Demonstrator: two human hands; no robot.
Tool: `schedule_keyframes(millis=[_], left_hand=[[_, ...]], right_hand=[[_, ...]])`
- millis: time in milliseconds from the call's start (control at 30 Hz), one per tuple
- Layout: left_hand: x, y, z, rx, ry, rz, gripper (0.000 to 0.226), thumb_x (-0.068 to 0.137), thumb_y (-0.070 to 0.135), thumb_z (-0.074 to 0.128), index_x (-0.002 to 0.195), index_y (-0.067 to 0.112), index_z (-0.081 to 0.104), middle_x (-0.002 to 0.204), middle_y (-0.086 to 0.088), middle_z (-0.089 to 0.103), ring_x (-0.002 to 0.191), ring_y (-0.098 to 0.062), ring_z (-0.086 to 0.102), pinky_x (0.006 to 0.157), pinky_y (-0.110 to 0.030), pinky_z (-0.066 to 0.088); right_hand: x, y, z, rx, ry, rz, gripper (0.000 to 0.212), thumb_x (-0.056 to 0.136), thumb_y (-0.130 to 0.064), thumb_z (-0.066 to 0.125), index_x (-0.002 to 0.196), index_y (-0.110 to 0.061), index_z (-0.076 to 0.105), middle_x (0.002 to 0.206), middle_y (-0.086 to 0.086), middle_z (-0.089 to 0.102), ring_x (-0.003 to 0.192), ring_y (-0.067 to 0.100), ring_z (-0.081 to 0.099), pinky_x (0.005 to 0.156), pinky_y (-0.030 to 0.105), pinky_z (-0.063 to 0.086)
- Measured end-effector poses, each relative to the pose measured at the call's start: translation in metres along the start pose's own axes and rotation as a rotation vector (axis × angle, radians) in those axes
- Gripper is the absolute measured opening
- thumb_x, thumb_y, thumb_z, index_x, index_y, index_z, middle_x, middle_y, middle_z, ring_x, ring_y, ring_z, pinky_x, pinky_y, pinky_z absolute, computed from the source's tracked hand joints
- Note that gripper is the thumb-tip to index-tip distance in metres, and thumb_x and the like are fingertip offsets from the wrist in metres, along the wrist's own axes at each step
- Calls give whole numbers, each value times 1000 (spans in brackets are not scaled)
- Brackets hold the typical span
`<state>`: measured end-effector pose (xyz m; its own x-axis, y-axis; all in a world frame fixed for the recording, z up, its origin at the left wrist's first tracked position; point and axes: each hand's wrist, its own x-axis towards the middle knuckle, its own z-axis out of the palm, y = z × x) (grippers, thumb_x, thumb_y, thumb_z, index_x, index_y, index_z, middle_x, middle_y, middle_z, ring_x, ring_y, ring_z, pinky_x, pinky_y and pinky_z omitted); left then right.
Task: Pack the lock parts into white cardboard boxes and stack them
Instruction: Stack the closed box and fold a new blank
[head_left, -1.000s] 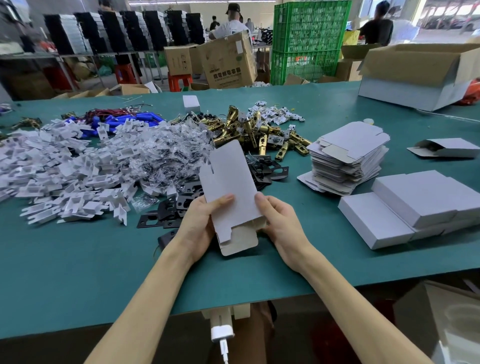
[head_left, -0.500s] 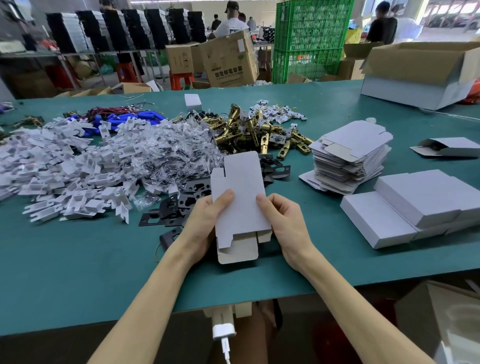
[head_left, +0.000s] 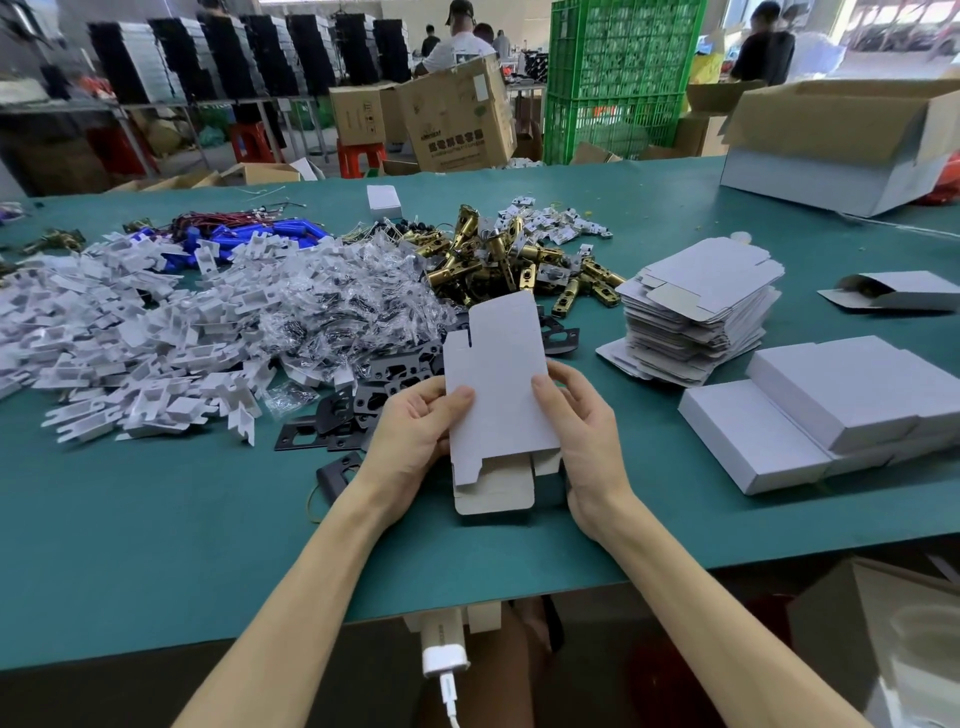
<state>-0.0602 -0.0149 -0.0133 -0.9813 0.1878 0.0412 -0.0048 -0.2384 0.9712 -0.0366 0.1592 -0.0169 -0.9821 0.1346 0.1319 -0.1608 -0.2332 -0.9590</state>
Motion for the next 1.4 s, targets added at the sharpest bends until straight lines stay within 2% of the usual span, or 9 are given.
schedule_keyframes(millis=[133,267,433,600,733,867,967,1233,1400], left_hand=[[1,0,2,-30,-78,34,62,100,20,66,156,27,40,134,-7,70,123,-22,68,89,-36,61],[1,-1,0,18,-63,49,67,95,32,70,154,41,39,133,-1,71,126,-22,66,94,-40,60],[1,-3,1,81,-30,50,70,92,31,71,156,27,44,127,-9,73,120,-28,69,99,-57,57],[-2,-2,4,81,-55,54,58,94,32,69,150,29,54,125,-9,73,117,-28,71,92,-51,61],[-4,-4,4,96,-56,82,38,96,33,69,134,29,68,123,-8,75,111,-31,73,87,-42,63],[-1,-6,3,128,28,67,26,102,30,66,122,16,72,115,-8,77,101,-25,75,77,-36,63],[0,-8,2,123,76,44,24,102,31,65,108,10,73,104,-10,76,89,-20,73,67,-33,62],[-1,-6,3,113,65,38,27,103,36,64,88,15,71,86,-5,73,80,-18,72,61,-29,59],[-2,-5,3,133,86,23,31,106,33,58,93,6,65,83,-7,70,72,-17,70,58,-26,56]], right_hand=[[0,-2,1,20,-106,-8,43,97,-37,65,140,-29,60,130,-9,70,120,18,66,100,37,55],[0,-4,4,-60,-194,-16,53,98,-47,60,149,-41,47,138,-15,63,124,21,63,103,44,53],[1,-2,5,-80,-162,-31,68,88,-60,64,150,-51,39,130,-13,67,120,22,64,99,44,56],[0,0,5,-129,-119,-40,52,90,-53,64,139,-49,49,111,8,68,103,24,69,88,39,60],[-3,0,6,-158,-153,-22,39,92,-44,66,129,-34,56,109,26,64,95,34,71,83,47,61],[-3,-1,5,-172,-99,-37,18,103,-33,60,112,-17,62,96,13,71,79,16,68,69,35,59],[-3,0,3,-137,-77,-27,26,106,-29,54,98,-6,61,75,-7,66,66,7,60,57,19,48],[-4,-2,4,-132,-106,-4,24,105,-26,57,88,-9,62,75,-2,64,66,12,59,57,22,47],[-5,-5,3,-121,-139,19,20,102,-26,61,91,-10,65,82,1,69,74,15,63,63,26,50]])
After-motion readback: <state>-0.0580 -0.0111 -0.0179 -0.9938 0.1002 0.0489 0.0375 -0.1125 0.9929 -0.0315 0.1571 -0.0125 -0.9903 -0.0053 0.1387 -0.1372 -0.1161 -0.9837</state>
